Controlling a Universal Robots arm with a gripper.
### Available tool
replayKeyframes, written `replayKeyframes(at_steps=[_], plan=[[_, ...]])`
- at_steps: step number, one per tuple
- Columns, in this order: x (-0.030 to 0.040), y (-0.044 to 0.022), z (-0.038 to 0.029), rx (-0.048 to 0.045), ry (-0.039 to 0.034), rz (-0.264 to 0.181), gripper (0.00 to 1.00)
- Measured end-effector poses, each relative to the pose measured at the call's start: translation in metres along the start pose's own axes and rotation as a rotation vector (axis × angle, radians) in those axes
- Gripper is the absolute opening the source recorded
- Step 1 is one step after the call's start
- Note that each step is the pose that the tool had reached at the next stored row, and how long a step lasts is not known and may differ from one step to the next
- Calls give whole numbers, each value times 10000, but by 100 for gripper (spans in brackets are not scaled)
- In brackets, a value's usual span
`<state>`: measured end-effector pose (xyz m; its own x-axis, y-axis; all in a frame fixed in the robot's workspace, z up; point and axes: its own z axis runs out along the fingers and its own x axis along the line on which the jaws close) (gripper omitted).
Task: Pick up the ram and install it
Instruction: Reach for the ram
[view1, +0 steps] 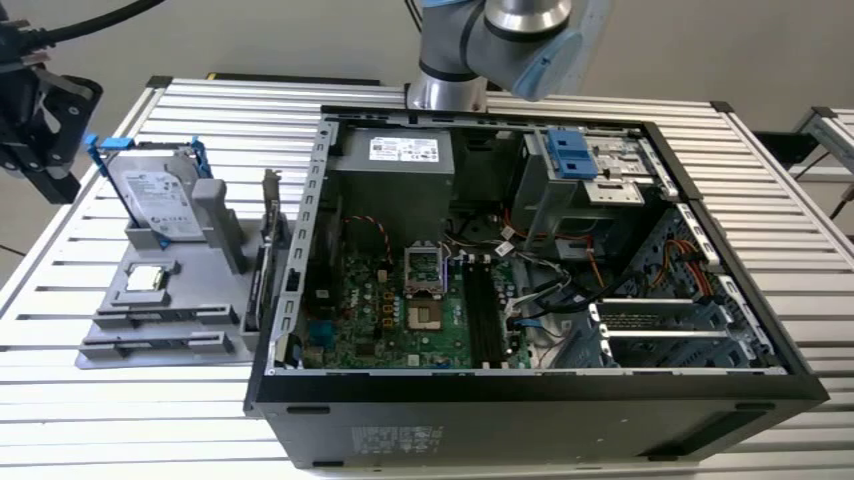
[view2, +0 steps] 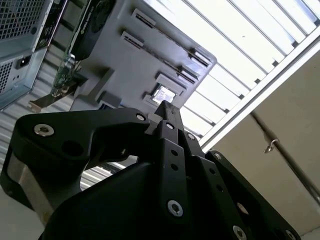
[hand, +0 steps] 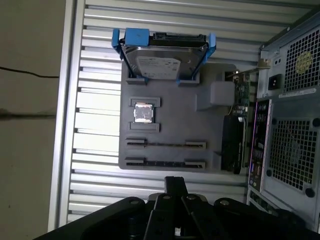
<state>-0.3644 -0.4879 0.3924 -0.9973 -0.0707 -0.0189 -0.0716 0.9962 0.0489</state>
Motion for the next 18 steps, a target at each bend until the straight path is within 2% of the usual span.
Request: replayKeyframes(at_steps=[10, 18], plan=[[16, -80, -4, 0, 0, 0, 0], [19, -95, -4, -1, -1, -1, 0]])
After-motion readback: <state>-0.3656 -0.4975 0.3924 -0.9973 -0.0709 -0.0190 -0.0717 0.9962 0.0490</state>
